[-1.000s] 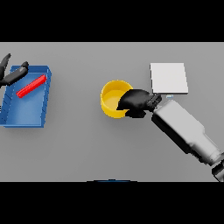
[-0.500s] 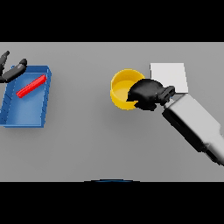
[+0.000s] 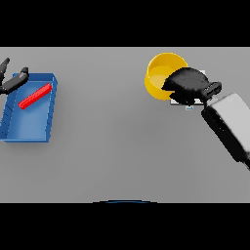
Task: Pick up the red beaker and tilt it to pour out 1 green nut into yellow bowl. Pick up the yellow bowl and place it on the metallic measuring scale.
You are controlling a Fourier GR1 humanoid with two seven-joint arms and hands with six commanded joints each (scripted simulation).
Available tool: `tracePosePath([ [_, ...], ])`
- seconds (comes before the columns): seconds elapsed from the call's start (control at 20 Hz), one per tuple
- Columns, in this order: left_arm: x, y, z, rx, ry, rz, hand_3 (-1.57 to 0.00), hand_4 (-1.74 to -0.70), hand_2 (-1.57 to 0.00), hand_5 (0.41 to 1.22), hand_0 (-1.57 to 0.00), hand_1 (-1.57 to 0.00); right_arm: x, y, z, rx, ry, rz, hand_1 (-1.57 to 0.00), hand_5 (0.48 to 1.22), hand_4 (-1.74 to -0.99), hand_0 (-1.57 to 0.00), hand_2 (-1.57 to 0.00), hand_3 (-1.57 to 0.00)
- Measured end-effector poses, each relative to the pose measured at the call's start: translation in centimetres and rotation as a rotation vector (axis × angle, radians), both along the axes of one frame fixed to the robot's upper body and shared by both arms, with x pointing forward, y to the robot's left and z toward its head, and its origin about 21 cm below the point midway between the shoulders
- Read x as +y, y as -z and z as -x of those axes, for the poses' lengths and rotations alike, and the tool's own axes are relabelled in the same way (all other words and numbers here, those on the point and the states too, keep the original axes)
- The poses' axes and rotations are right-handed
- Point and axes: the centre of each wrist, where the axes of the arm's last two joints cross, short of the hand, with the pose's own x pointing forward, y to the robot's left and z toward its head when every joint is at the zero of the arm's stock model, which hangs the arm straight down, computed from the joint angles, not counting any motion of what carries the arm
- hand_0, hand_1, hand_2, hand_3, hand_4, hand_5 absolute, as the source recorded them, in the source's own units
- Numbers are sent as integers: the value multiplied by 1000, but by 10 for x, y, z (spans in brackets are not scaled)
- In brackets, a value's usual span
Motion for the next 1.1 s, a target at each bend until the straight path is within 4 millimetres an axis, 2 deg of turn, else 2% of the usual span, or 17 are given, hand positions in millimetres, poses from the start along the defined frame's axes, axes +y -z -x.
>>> tracePosePath([
  [0.2, -4, 2, 3, 12, -2, 5, 1, -852, 1, 758, 1, 1, -26, 2, -18, -33, 75, 0, -1571, 1221, -1741, -1567, -1556, -1155],
  [0.45, -5, -6, 5, 19, -28, 0, 1, -862, 1, 773, 1, 1, -50, 18, -35, -24, 183, -4, -1571, 1221, -1741, -1570, -1517, -1170],
  [0.6, -8, -7, 4, 31, -25, -5, 1, -864, 1, 789, 1, 1, -63, 29, -43, -18, 208, -22, -1571, 1221, -1741, -1570, -1450, -1240],
  [0.8, -8, -3, 3, 38, -31, -21, 1, -859, 1, 807, 1, 1, -68, 46, -47, 12, 239, -33, -1571, 1221, -1741, -1571, -1390, -1361],
  [0.9, -8, -6, 2, 33, -31, -14, 1, -854, 1, 807, 1, 1, -73, 47, -49, 21, 252, -34, -1571, 1221, -1741, -1571, -1382, -1384],
  [1.1, -6, -3, 4, 45, -23, -8, 1, -845, 1, 788, 1, 1, -72, 62, -46, 49, 269, -19, -1571, 1221, -1741, -1571, -1382, -1417],
])
